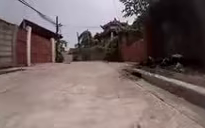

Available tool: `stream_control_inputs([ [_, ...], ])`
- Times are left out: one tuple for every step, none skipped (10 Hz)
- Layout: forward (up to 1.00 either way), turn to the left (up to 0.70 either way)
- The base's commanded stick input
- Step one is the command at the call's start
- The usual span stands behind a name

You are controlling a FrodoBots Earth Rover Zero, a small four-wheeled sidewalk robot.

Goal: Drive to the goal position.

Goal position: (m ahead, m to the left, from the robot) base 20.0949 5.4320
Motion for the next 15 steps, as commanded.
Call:
stream_control_inputs([
  [1.0,0.0],
  [1.0,0.0],
  [1.0,0.0],
  [1.0,0.0],
  [1.0,0.0],
  [1.0,0.0],
  [1.0,0.0],
  [1.0,0.0],
  [1.0,0.0],
  [1.0,0.0],
  [1.0,0.0],
  [1.0,0.0],
  [1.0,0.0],
  [1.0,0.0],
  [1.0,0.0],
])
